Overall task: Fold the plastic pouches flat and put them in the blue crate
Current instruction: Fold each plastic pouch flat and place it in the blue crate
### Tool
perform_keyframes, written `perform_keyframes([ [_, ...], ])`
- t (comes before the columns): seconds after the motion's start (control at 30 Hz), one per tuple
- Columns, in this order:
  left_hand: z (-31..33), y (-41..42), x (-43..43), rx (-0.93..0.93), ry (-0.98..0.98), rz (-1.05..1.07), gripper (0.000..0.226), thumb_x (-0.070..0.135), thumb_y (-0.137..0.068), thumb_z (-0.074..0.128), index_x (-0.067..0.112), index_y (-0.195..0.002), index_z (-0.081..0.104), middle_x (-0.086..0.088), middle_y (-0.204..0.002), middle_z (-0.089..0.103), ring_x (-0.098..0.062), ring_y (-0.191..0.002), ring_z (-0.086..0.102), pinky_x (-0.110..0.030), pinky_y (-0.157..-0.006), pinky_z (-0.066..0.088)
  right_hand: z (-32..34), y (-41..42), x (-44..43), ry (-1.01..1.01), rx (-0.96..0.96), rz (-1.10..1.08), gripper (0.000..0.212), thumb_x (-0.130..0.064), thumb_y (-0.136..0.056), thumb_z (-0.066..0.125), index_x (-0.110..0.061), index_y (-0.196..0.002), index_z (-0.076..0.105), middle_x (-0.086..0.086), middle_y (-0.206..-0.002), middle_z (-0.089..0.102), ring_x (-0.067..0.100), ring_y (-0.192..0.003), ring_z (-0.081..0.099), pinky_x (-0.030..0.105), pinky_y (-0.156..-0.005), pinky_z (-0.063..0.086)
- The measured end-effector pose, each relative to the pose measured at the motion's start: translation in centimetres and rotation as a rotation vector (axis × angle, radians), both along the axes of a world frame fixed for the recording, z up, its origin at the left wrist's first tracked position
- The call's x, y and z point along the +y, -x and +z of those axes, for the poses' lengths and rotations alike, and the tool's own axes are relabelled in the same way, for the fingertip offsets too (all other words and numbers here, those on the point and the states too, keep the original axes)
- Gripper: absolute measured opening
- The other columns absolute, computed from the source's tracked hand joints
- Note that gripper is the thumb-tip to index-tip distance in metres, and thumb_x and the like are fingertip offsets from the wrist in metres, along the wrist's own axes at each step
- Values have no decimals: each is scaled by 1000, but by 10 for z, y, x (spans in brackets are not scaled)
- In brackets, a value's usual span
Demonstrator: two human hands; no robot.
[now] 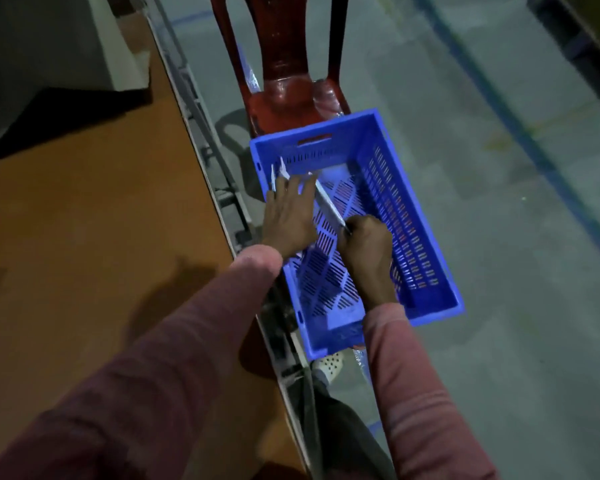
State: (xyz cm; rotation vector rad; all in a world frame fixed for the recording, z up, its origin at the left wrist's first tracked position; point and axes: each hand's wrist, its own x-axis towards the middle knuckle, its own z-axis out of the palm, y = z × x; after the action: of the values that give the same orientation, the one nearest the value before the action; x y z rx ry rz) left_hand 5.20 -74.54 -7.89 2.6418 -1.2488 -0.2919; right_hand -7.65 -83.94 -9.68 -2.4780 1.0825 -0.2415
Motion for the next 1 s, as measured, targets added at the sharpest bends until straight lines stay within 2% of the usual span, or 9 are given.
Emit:
perform_keyframes([
  [0.1,-27,6,-14,81,-81,-35,94,21,-74,73,18,-158,30,-4,-151,43,-35,-132,40,-50,-99,43,-29,-34,-21,-28,39,-42,19,-17,-82,65,-3,-69,67,24,-71,65,42,-65,64,41,-54,46],
  [0.2,-49,-2,-21,96,-168,-25,75,26,-79,69,18,-148,40,-4,-146,48,-33,-132,42,-48,-99,41,-61,-66,-33,-71,-16,-60,21,-17,-82,65,-3,-66,66,22,-66,64,38,-57,58,38,-52,44],
  [0.3,-68,-11,-19,70,-255,15,58,32,-86,56,8,-138,49,-14,-140,52,-37,-132,44,-48,-105,35,-89,-91,-36,-120,25,-71,20,-19,-83,63,-2,-74,70,24,-76,68,40,-70,66,40,-59,47],
  [0.4,-84,-14,-15,64,-300,-7,62,34,-81,41,-4,-127,58,-28,-132,59,-45,-133,47,-53,-120,24,-109,-110,-31,-181,92,-50,23,-22,-86,61,-2,-84,72,24,-85,71,40,-81,69,42,-67,51],
  [0.6,-88,-11,-16,5,-500,-66,68,33,-92,49,-7,-146,41,-26,-145,50,-44,-146,33,-54,-127,-1,-140,-121,-28,-484,-1,0,43,-52,-93,52,-17,-101,74,6,-94,75,27,-90,69,30,-71,45],
  [0.67,-89,-9,-16,-24,-506,-72,64,31,-90,50,-9,-139,49,-27,-138,56,-45,-140,41,-55,-127,9,-135,-121,-28,-713,-46,-14,52,-61,-100,42,-19,-111,71,0,-111,73,18,-102,65,27,-82,43],
  [0.77,-92,-8,-15,-69,-512,-106,61,32,-75,61,-7,-122,66,-22,-114,69,-43,-118,61,-55,-119,34,-135,-119,-24,-952,-103,-7,62,-60,-105,31,-19,-147,51,1,-153,48,13,-140,44,33,-118,32],
  [0.83,-89,-6,-15,-57,-520,-106,65,32,-80,62,-7,-131,61,-21,-120,68,-43,-123,58,-54,-122,30,-140,-119,-20,-1039,-154,-19,69,-63,-103,31,-19,-156,38,-1,-162,34,10,-148,31,33,-125,21],
  [1.0,-83,-6,-18,-34,-507,-58,69,31,-97,47,-10,-150,31,-25,-146,47,-45,-144,33,-53,-127,4,-224,-125,-31,-1199,-184,14,79,-89,-87,28,-44,-151,40,-13,-158,40,8,-146,37,45,-123,27],
])
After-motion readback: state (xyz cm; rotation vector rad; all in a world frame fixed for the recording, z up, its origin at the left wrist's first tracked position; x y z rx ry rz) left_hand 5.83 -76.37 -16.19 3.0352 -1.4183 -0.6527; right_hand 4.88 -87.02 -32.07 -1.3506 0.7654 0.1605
